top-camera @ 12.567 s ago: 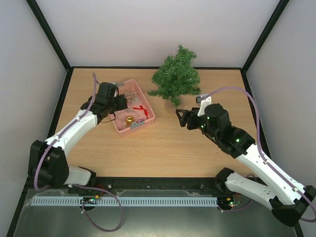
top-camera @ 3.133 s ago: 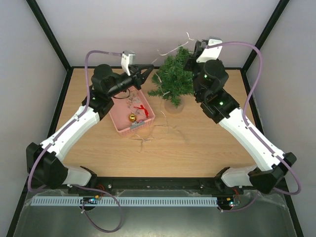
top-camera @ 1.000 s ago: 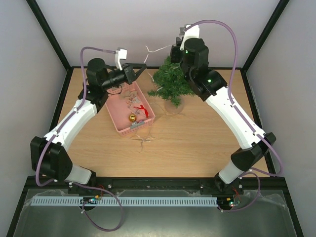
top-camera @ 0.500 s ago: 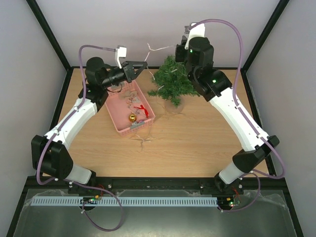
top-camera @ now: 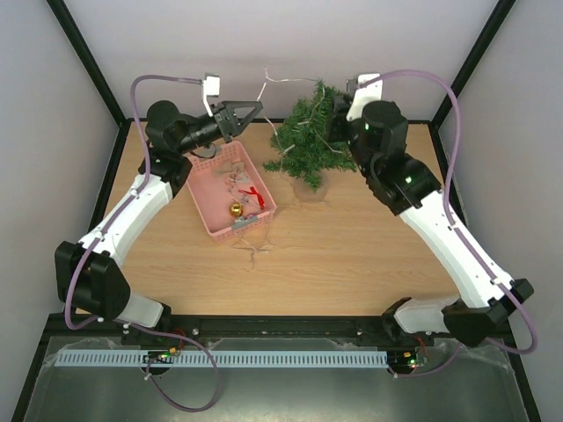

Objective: Decorate the small christmas tree
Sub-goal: Wrap the decoration item around the Christmas tree.

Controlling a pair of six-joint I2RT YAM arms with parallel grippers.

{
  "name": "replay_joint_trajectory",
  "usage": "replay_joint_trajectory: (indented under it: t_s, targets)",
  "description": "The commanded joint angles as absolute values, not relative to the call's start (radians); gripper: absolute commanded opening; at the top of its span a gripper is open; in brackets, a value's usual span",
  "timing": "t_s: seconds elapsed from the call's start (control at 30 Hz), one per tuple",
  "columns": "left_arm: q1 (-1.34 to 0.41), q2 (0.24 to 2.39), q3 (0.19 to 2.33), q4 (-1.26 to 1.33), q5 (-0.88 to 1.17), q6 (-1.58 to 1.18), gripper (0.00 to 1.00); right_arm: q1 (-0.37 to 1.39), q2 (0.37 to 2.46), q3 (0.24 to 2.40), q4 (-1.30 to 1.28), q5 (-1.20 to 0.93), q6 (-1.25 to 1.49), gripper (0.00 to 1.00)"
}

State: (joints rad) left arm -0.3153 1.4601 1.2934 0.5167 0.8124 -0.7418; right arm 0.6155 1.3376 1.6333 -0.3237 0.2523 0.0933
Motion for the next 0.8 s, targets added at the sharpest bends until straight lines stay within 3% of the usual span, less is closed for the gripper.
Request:
replay_joint_trajectory:
  t_s: [0.0,0.23,0.43,0.67,0.77]
  targets:
    - [-0.312,1.450,1.328,0.585,0.826,-0.763,0.02,0.613,1.273,1.467,-0.191,0.074,0.178,0.22]
    - [-0.313,1.444,1.315,0.609,0.822,-0.790,0.02,0.613,1.301,1.365,0.051,0.034,0.287,0.20]
    - [-0.314,1.439,1.325,0.605,0.818,-0.788,0.02,0.613,1.374,1.411,0.113,0.068,0.302,0.20]
    - [-0.314,1.436,1.326,0.599,0.816,-0.784,0.02,0.612,1.393,1.453,0.023,0.181,0.299,0.02]
    - [-0.314,1.434,1.331,0.592,0.813,-0.774,0.02,0.613,1.348,1.453,-0.026,0.244,0.291,0.02]
